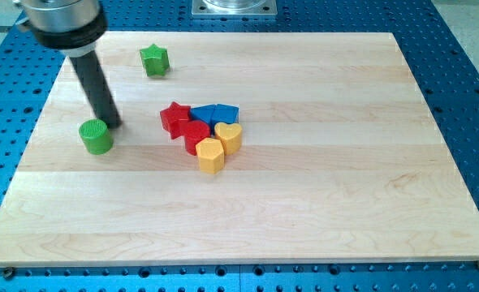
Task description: Place the green circle at the bottom of the red star
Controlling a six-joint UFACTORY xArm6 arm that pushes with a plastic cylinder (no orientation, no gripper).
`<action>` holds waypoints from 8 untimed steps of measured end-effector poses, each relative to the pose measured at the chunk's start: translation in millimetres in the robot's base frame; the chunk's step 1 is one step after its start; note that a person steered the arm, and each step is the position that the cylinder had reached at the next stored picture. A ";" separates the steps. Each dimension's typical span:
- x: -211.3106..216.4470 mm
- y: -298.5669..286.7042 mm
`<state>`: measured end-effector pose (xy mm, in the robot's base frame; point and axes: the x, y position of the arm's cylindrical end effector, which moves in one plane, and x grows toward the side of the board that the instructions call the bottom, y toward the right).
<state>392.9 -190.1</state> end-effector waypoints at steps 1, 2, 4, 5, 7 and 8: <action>-0.3 -38.1; 24.6 -41.6; 70.7 28.9; 79.7 36.6; 99.2 72.5; 90.3 86.3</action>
<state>483.2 -103.8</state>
